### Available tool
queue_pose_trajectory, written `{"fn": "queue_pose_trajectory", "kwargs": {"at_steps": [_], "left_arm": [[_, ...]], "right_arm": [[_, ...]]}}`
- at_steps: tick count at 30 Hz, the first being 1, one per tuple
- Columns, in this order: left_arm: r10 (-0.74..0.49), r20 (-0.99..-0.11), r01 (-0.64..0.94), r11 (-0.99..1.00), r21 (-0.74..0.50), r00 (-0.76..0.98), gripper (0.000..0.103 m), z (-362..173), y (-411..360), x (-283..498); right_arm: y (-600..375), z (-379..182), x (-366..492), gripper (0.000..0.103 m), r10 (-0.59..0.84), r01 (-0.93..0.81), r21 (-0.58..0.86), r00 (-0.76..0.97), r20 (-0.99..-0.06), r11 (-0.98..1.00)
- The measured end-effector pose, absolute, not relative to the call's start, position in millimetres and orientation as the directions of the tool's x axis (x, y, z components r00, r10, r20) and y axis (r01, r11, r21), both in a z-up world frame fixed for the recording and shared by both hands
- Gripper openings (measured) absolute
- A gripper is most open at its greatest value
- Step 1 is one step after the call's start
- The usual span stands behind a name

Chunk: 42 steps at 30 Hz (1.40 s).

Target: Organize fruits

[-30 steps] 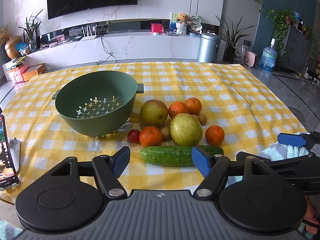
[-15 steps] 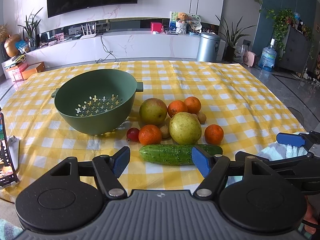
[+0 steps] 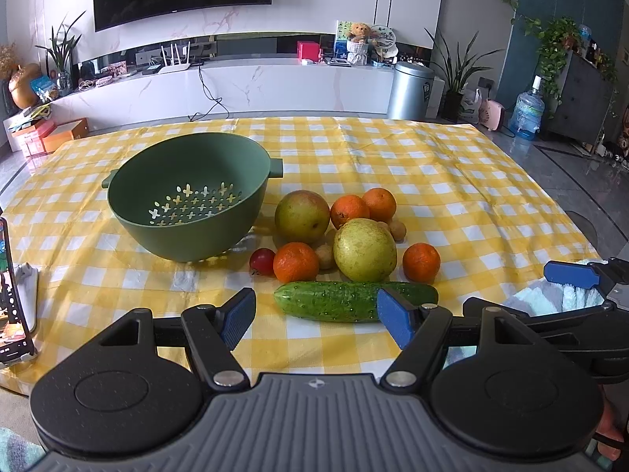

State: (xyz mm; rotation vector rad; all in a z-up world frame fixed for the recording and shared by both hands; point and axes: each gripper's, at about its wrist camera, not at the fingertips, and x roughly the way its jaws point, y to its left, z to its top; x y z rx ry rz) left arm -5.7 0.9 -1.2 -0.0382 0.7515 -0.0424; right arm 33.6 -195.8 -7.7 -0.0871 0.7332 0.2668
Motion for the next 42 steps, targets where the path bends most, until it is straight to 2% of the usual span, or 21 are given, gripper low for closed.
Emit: {"fn": "queue_pose_trajectory", "kwargs": {"at_steps": [42], "left_arm": [[-0.068, -0.677, 0.027, 0.997, -0.071, 0.733, 0.083, -3.1, 3.0, -6.4]], "right_arm": [[-201.8, -11.7, 34.2, 0.099, 0.204, -0.266, 0.013, 0.704, -0.681, 0.964]]}}
